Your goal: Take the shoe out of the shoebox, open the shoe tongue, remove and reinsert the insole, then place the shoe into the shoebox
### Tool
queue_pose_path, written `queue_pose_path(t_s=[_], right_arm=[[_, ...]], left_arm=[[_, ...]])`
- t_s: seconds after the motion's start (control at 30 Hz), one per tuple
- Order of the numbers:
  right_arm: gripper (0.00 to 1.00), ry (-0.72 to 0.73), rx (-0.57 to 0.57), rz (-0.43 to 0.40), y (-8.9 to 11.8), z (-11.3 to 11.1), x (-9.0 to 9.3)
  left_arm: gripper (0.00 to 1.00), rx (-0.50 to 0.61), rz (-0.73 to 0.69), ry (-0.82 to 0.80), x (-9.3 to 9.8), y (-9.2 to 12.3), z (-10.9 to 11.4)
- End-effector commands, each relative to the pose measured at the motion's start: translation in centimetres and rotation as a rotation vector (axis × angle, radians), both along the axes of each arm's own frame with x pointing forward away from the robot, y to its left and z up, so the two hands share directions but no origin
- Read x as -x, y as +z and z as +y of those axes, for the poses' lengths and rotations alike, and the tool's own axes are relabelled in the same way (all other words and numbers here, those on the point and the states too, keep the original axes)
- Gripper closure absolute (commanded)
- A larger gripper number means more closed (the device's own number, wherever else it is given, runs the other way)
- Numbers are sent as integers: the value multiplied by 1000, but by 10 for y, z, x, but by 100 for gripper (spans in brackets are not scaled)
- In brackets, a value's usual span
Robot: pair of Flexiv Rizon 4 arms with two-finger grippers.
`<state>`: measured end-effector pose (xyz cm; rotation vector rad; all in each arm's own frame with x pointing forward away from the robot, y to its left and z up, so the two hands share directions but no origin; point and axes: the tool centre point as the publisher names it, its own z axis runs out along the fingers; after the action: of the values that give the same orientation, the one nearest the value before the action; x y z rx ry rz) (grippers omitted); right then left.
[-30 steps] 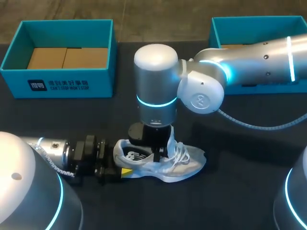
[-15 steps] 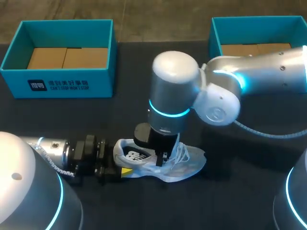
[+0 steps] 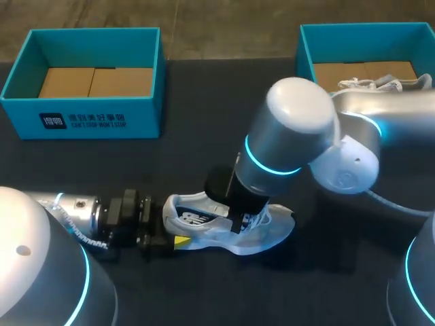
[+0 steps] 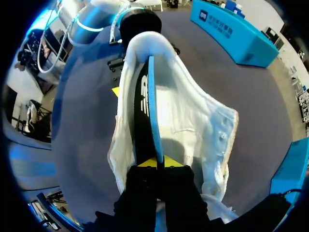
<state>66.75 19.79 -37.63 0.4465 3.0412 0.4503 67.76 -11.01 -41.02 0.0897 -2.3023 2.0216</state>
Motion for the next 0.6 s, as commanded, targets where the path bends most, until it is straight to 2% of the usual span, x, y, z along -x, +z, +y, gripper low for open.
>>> queue_pose_path(t_s=[0.03, 0.47, 0.6], right_arm=[[100, 0, -103, -30, 6, -13, 1], [100, 59, -175, -57, 8, -15, -5], [100, 85, -161, -55, 13, -11, -9]], left_arm=[[100, -3, 1, 3, -3, -2, 4], [100, -3, 1, 3, -3, -2, 4], [100, -3, 1, 3, -3, -2, 4]])
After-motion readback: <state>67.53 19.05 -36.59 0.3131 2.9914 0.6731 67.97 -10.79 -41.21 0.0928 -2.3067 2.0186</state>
